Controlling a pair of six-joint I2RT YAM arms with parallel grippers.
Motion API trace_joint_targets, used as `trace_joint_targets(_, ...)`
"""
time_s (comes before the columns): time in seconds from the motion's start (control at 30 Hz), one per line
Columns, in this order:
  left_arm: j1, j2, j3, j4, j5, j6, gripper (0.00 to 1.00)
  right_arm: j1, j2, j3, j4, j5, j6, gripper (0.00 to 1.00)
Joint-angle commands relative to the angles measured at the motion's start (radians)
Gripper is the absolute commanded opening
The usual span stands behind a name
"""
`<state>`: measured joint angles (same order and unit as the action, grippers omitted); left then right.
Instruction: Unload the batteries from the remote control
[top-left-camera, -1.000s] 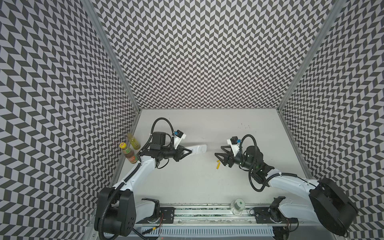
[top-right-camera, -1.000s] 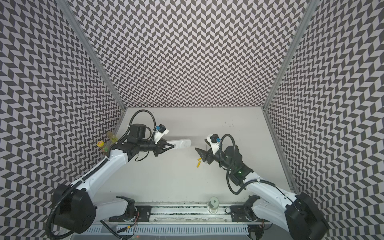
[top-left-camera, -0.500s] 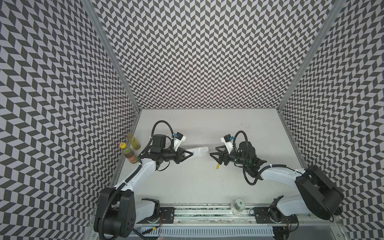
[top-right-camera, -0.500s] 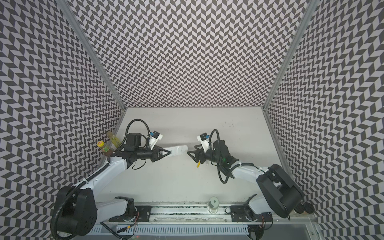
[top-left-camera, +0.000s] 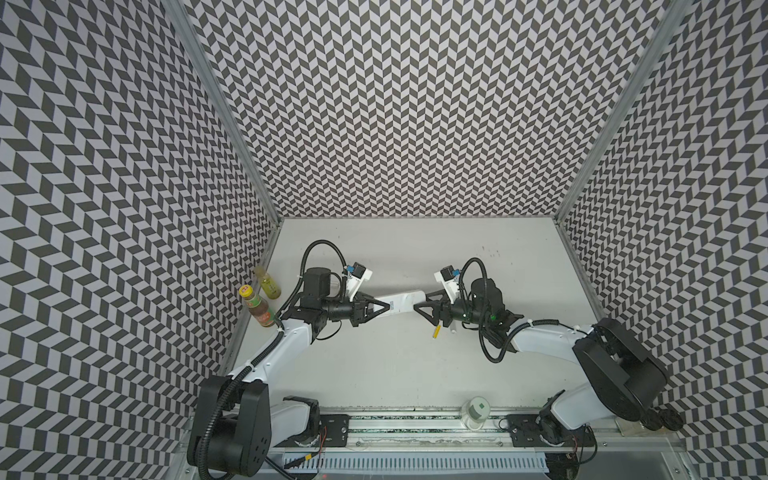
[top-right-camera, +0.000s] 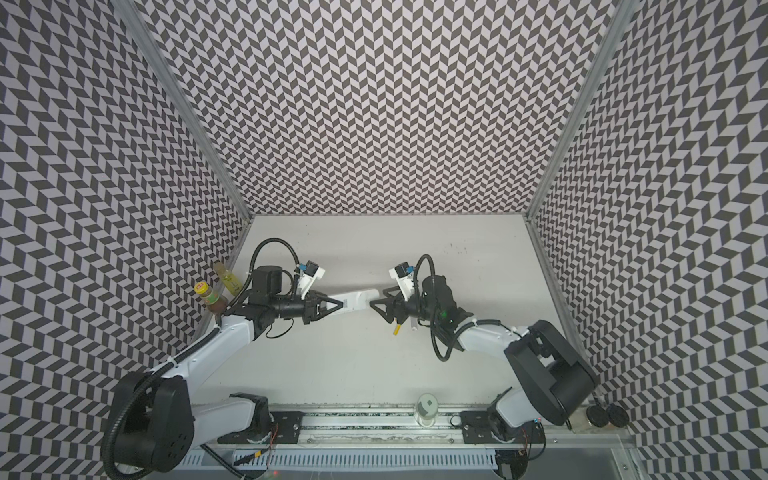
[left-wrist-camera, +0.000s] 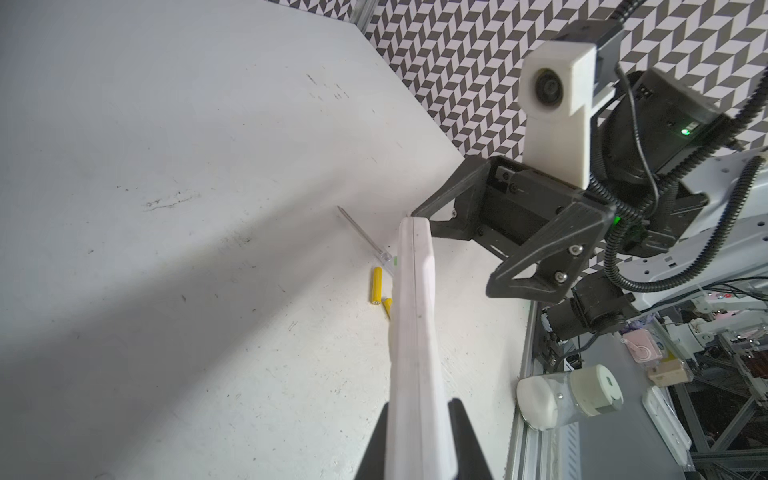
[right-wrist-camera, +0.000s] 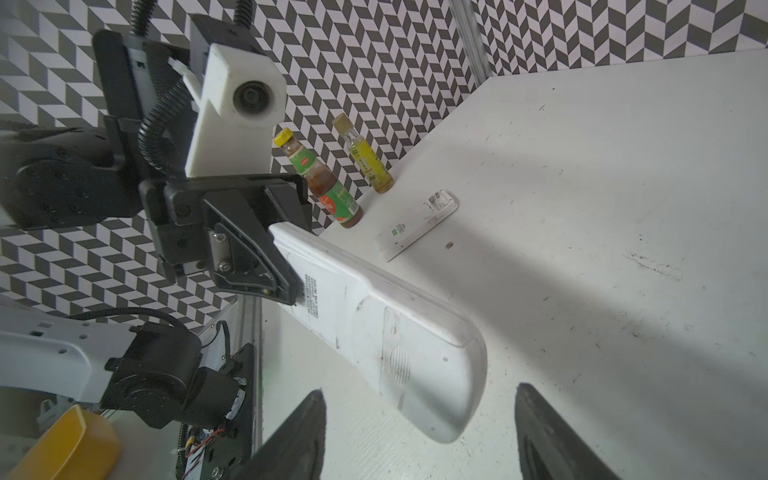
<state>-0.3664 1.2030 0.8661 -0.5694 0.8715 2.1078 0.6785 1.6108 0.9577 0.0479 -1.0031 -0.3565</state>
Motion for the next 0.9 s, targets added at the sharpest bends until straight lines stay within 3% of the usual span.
trace_joint_targets(0.0, 0.003, 0.011, 0.002, -0.008, 0.003, 0.604, 0.09, 0.015, -0.029, 0.012, 0.054, 0.033, -0.076, 0.45)
trace_joint_targets(0.13, 0.02, 0.01, -0.002, -0.014, 0.002, 0.604, 0.0, 0.012, -0.102, -0.025, 0.105, 0.138, -0.074, 0.56)
trace_joint_targets(0.23, 0.039, 0.013, -0.001, -0.034, -0.02, 0.591, 0.0, 0.003, -0.172, -0.053, 0.131, 0.202, -0.053, 0.63)
trace_joint_targets(0.47, 0.07, 0.005, -0.001, -0.032, -0.103, 0.441, 0.0, -0.028, -0.404, -0.219, 0.294, 0.373, 0.013, 0.65)
trace_joint_targets(0.63, 0.073, 0.002, 0.028, 0.072, -0.109, 0.09, 0.0, -0.054, -0.588, -0.395, 0.479, 0.569, 0.112, 0.66)
trace_joint_targets(0.77, 0.072, 0.021, 0.081, 0.091, -0.129, -0.161, 0.0, -0.059, -0.692, -0.447, 0.471, 0.699, 0.16, 0.69)
trace_joint_targets(0.87, 0.071, 0.028, 0.127, 0.15, -0.115, -0.497, 0.0, -0.059, -0.749, -0.489, 0.5, 0.766, 0.203, 0.73)
